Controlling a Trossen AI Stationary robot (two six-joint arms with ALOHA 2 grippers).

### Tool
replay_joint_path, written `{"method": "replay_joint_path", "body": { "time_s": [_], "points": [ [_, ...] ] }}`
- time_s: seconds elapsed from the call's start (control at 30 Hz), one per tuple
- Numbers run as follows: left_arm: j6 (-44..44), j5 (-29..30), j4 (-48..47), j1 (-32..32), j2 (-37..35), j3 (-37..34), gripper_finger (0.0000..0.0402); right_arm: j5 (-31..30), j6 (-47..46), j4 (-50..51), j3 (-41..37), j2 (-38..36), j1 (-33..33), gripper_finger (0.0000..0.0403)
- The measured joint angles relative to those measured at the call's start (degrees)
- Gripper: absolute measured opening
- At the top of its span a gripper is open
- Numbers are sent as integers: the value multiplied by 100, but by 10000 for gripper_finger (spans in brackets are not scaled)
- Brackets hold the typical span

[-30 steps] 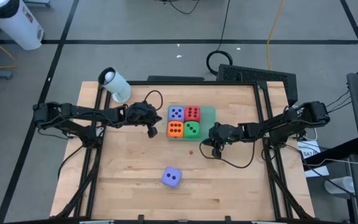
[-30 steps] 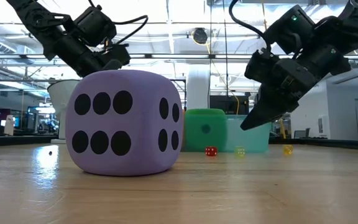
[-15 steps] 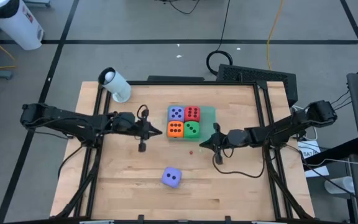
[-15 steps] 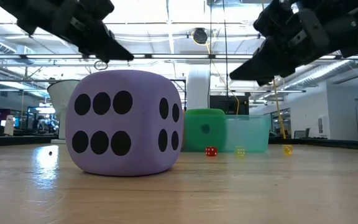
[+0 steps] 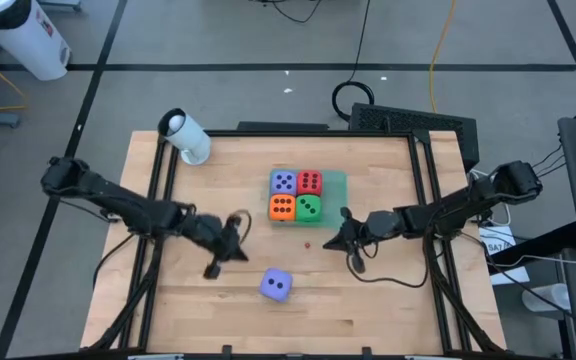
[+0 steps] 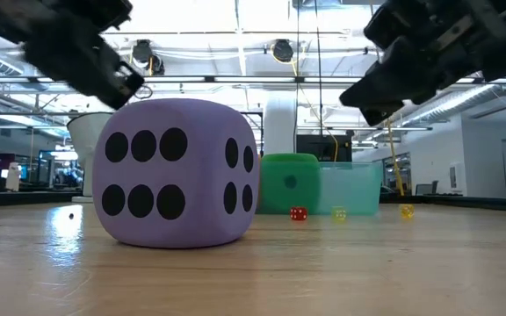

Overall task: Pick & Place Dice
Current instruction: Put the big purple die into the green bin

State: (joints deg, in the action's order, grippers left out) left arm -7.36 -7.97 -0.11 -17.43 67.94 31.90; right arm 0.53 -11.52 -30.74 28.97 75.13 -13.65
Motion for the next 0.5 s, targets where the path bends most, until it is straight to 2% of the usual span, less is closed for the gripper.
{"method": "replay_joint_path", "body": {
  "time_s": [0.2,0.3,0.5],
  "points": [
    [-685,396,417,-676,613,-2,26,-250,-34,-80,0,65,-343,0],
    [-957,437,601,-735,916,-2,26,-649,-265,-76,2,116,-413,0],
    [-1438,341,1015,-734,1667,166,26,-648,-581,133,2,277,-411,0]
  ]
}}
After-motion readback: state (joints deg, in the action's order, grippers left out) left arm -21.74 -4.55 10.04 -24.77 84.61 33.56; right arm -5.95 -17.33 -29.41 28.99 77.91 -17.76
